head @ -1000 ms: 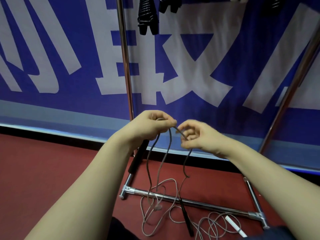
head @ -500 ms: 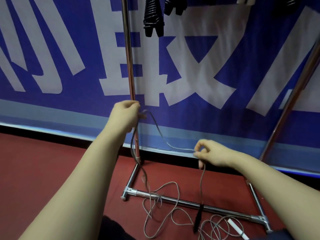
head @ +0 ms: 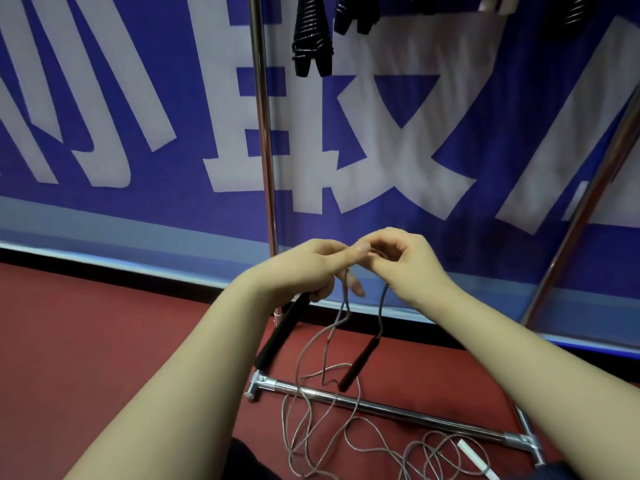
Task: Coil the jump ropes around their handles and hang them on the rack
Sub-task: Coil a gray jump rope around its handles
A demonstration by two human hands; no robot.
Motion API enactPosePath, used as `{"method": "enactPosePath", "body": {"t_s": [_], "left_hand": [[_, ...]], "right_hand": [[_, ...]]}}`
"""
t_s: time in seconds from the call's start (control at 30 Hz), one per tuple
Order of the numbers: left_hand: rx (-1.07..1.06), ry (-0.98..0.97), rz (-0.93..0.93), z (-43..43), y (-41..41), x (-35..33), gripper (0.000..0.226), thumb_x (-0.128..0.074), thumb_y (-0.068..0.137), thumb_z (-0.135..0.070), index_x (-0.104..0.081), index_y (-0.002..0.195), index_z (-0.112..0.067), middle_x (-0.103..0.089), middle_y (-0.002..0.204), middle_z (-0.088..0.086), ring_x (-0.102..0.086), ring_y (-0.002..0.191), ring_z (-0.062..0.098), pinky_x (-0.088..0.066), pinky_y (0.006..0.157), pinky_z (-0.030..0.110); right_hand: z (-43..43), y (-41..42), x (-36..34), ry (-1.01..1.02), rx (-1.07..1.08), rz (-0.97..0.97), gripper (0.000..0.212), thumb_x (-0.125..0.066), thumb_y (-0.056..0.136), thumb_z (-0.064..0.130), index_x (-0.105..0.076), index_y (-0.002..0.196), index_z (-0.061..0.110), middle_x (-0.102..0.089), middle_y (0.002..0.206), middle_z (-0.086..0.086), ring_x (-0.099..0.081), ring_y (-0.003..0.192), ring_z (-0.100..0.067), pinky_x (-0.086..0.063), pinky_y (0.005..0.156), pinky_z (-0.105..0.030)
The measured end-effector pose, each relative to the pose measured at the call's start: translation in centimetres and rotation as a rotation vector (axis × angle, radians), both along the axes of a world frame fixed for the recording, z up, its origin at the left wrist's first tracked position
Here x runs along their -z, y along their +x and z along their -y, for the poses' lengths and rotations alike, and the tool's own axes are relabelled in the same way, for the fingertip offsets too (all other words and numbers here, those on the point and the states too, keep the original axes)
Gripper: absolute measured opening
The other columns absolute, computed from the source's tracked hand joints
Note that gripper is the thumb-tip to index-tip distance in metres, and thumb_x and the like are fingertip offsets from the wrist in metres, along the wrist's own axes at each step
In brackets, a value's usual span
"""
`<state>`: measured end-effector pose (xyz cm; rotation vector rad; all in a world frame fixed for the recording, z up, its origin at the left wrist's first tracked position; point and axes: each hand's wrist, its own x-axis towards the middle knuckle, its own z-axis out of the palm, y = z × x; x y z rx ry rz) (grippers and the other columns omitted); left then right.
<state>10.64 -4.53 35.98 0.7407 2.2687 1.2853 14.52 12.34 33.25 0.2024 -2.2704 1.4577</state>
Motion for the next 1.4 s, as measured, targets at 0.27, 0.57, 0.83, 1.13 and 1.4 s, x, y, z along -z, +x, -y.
{"method": "enactPosePath", "body": {"t_s": [0.27, 0.57, 0.83, 1.13, 1.4], "left_hand": [[-0.185, 0.296, -0.095, -0.6, -0.3, -0.3, 0.023, -0.05, 0.102, -0.019, -0.065, 0.088, -0.009, -0.047, 0.056, -0.003, -0.031, 0.045, 0.008, -0.025, 0.043, 0.019], [-0.452, 0.498, -0.13, -0.2, -1.2, -0.6, 0.025, -0.049, 0.103, -0.021, -0.066, 0.085, -0.015, -0.054, 0.057, -0.007, -0.032, 0.037, 0.002, -0.026, 0.039, 0.017], [-0.536, 0.051, -0.013, 0.3, -1.4, -0.3, 0.037, -0.041, 0.103, -0.03, -0.059, 0.093, 0.001, -0.07, 0.07, 0.012, -0.042, 0.042, 0.016, -0.035, 0.049, 0.023], [-0.54, 0.497, 0.359, -0.7, -0.2, -1.6, 0.018, -0.034, 0.1, 0.0, -0.049, 0.095, 0.009, -0.065, 0.085, 0.026, -0.065, 0.069, 0.028, -0.049, 0.057, 0.028], [-0.304, 0.551, 0.455, -3.1, 1.1, -0.8, 0.022, -0.039, 0.1, 0.007, -0.048, 0.121, 0.009, -0.06, 0.122, 0.03, -0.064, 0.099, 0.033, -0.055, 0.086, 0.038]], "right_hand": [[-1.4, -0.7, 3.3, 0.154, -0.088, 0.302, 0.022, -0.067, 0.084, -0.001, -0.064, 0.076, 0.019, -0.061, 0.062, 0.006, -0.05, 0.049, -0.003, -0.045, 0.058, -0.024], [-4.0, 0.1, 6.1, 0.521, -0.262, 0.814, 0.01, -0.06, 0.094, 0.011, -0.068, 0.09, 0.017, -0.065, 0.082, 0.002, -0.05, 0.05, -0.007, -0.041, 0.046, -0.019], [-5.7, 0.2, 4.4, 0.303, -0.063, 0.706, 0.033, -0.061, 0.094, 0.041, -0.062, 0.072, 0.017, -0.05, 0.058, 0.001, -0.037, 0.049, -0.01, -0.03, 0.05, -0.024], [-4.1, 1.0, 1.7, -0.404, -0.061, 0.643, 0.046, -0.049, 0.1, 0.036, -0.034, 0.061, 0.018, -0.044, 0.045, -0.007, -0.034, 0.041, -0.015, -0.036, 0.044, -0.024], [0.7, 2.1, -1.1, -0.716, -0.187, 0.537, 0.043, -0.039, 0.104, 0.039, -0.034, 0.069, 0.014, -0.045, 0.042, -0.001, -0.052, 0.034, -0.014, -0.059, 0.06, -0.041]]}}
